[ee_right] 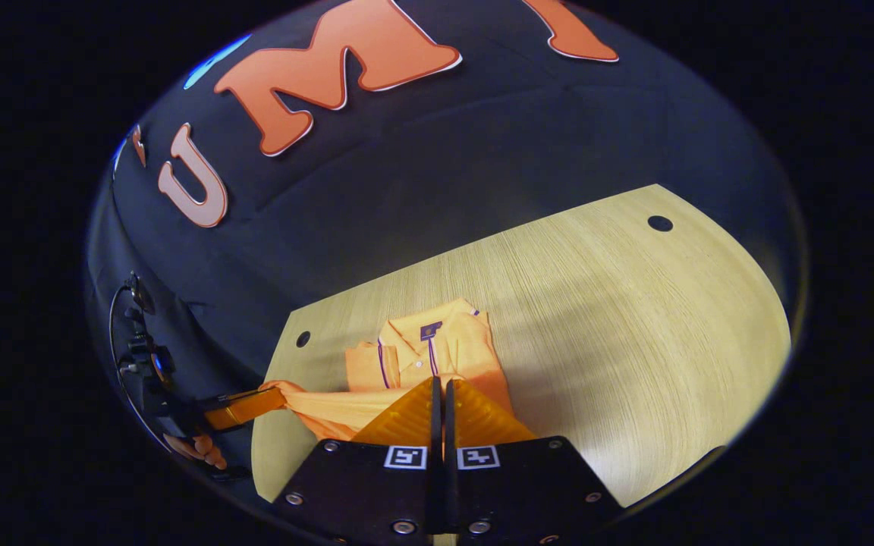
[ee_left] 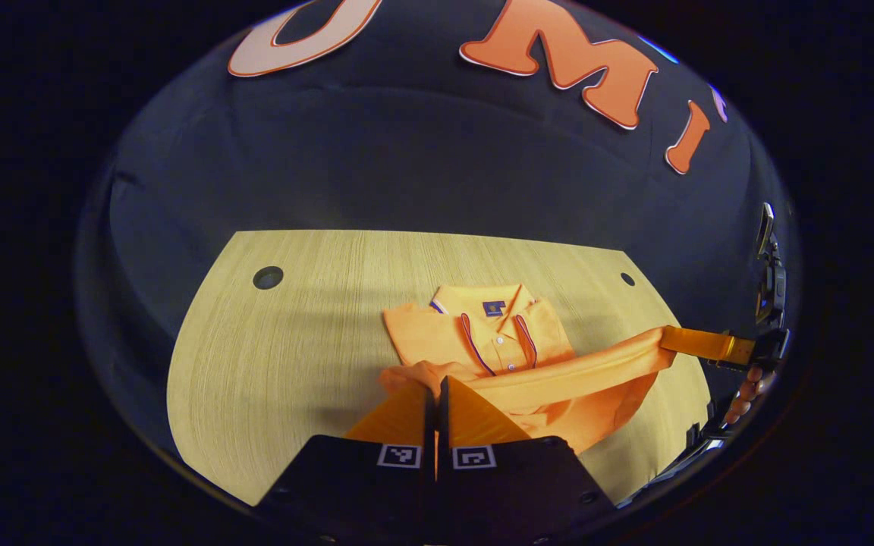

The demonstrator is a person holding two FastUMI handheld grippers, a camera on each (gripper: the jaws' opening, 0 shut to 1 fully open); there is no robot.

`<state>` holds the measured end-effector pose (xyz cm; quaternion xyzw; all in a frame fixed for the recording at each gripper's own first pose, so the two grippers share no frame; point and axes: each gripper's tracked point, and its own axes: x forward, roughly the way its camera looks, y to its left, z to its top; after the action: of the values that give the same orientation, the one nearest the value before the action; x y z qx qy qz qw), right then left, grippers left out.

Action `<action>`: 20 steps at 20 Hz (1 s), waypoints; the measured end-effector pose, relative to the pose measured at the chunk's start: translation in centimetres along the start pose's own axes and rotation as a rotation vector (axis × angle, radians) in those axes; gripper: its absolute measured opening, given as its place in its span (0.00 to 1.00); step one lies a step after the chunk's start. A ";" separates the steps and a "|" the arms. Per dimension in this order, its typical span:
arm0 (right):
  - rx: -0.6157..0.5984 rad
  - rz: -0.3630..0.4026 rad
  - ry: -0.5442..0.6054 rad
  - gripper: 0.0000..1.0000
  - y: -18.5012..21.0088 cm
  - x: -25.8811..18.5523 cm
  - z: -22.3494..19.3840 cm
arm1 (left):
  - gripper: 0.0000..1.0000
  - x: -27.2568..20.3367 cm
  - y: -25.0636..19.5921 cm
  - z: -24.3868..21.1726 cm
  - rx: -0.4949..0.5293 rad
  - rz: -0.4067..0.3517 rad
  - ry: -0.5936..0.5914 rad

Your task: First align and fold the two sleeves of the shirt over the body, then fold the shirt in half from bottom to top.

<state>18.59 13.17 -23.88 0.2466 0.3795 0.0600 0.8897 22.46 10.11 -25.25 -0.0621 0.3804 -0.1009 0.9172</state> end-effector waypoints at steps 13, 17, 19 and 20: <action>-0.061 -0.043 0.010 0.00 -0.8 11.0 5.2 | 0.01 9.0 2.7 4.4 0.067 0.098 0.019; -0.069 -0.060 0.018 0.00 -2.0 14.0 6.4 | 0.00 12.3 3.6 5.6 0.084 0.100 0.017; -0.077 -0.089 0.032 0.00 -3.2 15.6 6.4 | 0.01 13.6 4.9 5.1 0.113 0.142 0.033; -0.090 -0.103 0.043 0.00 -3.7 16.4 6.3 | 0.01 13.8 6.0 4.9 0.132 0.170 0.052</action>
<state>34.30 12.23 -32.51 0.1853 0.4076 0.0364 0.8935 36.26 12.89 -32.45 0.0336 0.4007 -0.0491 0.9143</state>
